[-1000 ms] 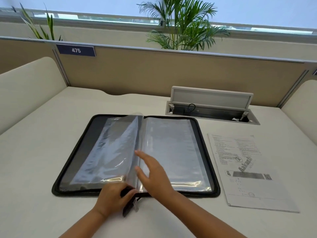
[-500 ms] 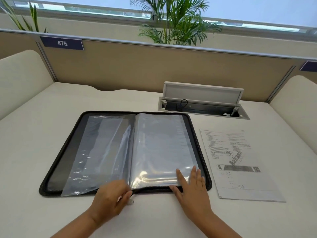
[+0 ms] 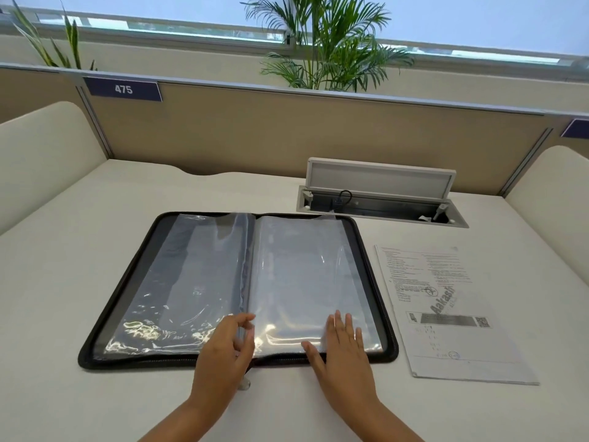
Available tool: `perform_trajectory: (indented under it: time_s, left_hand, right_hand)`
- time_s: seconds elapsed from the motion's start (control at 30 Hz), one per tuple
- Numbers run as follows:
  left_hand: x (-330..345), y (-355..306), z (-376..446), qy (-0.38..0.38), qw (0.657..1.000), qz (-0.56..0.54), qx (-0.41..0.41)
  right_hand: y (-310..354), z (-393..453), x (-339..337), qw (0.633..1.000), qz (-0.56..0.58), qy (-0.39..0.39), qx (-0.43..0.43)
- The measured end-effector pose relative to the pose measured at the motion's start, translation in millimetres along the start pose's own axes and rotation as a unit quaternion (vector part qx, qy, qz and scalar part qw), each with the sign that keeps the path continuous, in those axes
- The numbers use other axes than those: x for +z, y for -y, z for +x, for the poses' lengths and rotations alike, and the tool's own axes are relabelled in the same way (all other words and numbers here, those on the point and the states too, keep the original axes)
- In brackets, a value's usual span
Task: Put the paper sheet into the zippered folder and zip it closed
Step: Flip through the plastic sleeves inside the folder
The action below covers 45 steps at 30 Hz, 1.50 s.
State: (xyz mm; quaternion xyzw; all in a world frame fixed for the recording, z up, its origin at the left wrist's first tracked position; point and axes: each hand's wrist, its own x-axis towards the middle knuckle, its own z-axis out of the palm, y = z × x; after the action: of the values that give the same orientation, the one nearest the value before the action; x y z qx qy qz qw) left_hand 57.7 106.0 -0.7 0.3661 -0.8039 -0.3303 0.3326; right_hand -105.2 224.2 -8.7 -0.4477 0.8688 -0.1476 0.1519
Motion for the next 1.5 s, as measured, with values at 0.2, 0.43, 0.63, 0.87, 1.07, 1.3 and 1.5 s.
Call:
perform_trajectory:
  time_s: [0.2, 0.43, 0.63, 0.87, 1.07, 1.3, 1.5]
  left_hand:
    - [7, -4, -2, 0.109, 0.987, 0.117, 0.027]
    - [12, -9, 15, 0.016, 0.994, 0.103, -0.036]
    - [-14, 10, 17, -0.149, 0.979, -0.039, -0.137]
    - [-35, 51, -2, -0.222, 0.942, -0.043, -0.249]
    - [-40, 53, -8, -0.271, 0.919, -0.082, -0.274]
    - [-23, 36, -5, -0.191, 0.941, -0.205, -0.190]
    - [-5, 23, 4, -0.040, 0.994, -0.067, -0.083]
  right_hand:
    - [52, 5, -17, 0.973, 0.191, 0.039, -0.124]
    - [88, 8, -32, 0.907, 0.312, 0.114, -0.258]
    - [63, 10, -34, 0.945, 0.248, 0.052, -0.209]
    - [3, 3, -18, 0.997, -0.015, 0.063, -0.043]
    - [-18, 3, -8, 0.988, -0.126, 0.080, 0.045]
    - [-7, -2, -13, 0.987, -0.157, -0.023, 0.012]
    - [3, -5, -14, 0.992, -0.119, -0.009, -0.032]
